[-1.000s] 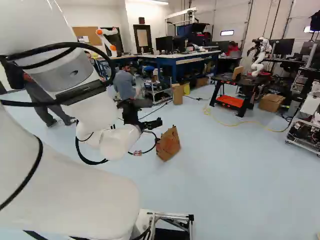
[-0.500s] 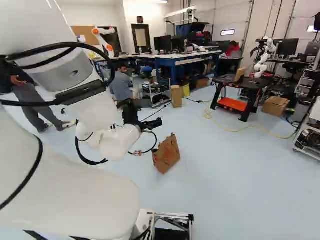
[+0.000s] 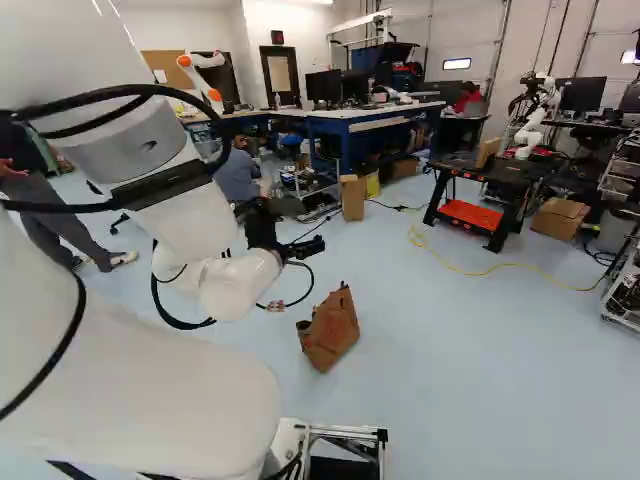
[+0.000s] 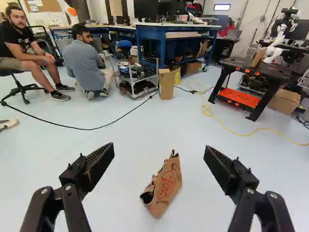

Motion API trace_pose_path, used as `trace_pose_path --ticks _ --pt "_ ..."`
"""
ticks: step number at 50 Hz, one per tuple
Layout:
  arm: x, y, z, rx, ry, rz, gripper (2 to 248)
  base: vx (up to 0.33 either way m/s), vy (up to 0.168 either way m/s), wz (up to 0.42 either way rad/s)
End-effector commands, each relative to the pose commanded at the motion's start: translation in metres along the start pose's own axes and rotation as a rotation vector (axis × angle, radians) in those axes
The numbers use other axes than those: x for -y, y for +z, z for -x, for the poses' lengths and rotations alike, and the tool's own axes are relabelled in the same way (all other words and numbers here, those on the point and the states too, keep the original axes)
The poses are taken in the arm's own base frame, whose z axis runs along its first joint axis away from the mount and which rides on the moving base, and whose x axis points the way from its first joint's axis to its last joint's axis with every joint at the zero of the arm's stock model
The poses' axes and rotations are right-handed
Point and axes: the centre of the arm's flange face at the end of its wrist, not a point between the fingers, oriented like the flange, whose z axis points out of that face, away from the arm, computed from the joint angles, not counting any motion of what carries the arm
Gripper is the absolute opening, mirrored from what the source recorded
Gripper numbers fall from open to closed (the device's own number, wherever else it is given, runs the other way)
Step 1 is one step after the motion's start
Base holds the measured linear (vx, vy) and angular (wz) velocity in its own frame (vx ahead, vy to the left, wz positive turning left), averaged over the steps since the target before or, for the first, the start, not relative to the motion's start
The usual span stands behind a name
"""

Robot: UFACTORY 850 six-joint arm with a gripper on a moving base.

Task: Pick up the grocery bag from the ground

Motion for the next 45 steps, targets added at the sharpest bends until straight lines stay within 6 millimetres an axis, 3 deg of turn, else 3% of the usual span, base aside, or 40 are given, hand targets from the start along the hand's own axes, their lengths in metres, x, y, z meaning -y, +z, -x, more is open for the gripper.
trace_pose_path --ticks 22,45 --pt "0.000 0.029 -0.007 0.033 0.000 0.000 247 0.017 0.001 -0.001" --pt "0.000 0.086 0.023 0.261 0.001 0.000 247 0.000 0.000 0.000"
